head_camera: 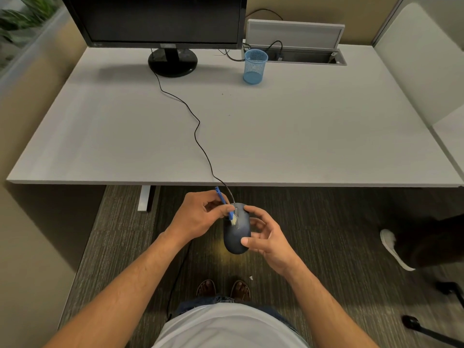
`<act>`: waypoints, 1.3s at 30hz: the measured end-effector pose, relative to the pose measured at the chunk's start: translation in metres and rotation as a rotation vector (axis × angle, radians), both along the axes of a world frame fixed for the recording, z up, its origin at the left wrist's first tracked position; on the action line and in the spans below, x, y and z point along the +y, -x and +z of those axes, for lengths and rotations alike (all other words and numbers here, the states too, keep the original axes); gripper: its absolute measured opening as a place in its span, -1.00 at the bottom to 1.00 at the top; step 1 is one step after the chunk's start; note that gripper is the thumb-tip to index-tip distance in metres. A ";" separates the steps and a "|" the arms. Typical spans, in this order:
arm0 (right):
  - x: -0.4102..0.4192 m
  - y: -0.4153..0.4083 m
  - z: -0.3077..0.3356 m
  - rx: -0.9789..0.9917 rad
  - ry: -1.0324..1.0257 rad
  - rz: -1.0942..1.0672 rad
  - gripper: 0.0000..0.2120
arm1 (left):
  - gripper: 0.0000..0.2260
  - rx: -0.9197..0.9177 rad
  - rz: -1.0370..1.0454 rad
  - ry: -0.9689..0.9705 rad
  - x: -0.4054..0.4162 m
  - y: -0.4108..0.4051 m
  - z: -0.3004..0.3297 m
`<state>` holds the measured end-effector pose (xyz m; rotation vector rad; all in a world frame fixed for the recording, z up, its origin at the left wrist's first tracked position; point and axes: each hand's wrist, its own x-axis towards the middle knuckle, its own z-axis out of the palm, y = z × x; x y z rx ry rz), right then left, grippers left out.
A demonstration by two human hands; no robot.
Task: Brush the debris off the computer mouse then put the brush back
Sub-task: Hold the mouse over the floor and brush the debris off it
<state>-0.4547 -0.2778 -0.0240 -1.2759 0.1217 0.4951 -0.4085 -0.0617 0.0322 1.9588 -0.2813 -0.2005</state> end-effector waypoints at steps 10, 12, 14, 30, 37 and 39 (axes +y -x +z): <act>-0.001 0.002 0.000 0.012 -0.023 0.008 -0.27 | -0.87 -0.184 0.175 -0.133 -0.014 -0.010 -0.006; -0.001 0.003 0.000 0.013 -0.026 0.003 -0.28 | -0.88 -0.197 0.203 -0.138 -0.015 -0.009 -0.005; 0.000 0.003 0.000 0.017 -0.030 0.000 -0.28 | -0.91 -0.170 0.214 -0.103 -0.014 -0.007 -0.004; 0.003 0.001 -0.003 0.010 -0.031 0.014 -0.29 | -0.89 -0.064 -0.007 -0.078 -0.002 0.004 0.001; 0.001 0.004 -0.002 0.003 -0.032 0.009 -0.28 | -0.89 -0.175 -0.030 -0.163 -0.007 -0.006 0.002; 0.000 0.005 -0.002 0.010 -0.036 0.005 -0.28 | -0.87 -0.216 -0.010 -0.185 -0.009 -0.008 0.001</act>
